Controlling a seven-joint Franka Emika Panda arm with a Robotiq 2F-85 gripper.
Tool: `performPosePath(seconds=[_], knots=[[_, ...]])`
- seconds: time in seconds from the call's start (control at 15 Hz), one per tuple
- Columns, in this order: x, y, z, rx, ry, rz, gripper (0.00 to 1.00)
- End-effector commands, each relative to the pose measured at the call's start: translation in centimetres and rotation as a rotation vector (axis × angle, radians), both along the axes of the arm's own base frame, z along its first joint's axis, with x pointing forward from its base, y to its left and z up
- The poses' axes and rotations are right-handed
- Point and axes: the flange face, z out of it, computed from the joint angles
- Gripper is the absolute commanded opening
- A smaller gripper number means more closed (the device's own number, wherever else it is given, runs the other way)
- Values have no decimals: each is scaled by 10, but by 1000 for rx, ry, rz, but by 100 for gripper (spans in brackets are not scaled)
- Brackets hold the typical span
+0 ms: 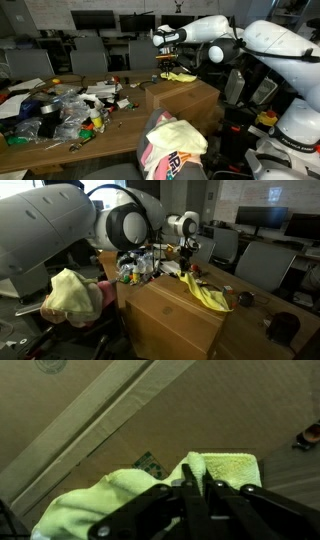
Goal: Remove all the clothes from the top of the box and hang them on the chair
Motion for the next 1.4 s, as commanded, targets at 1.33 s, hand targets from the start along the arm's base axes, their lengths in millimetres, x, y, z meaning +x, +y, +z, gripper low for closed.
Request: performPosePath(seconds=[1.33], knots=[[-126, 96, 207, 207, -215, 545, 2]])
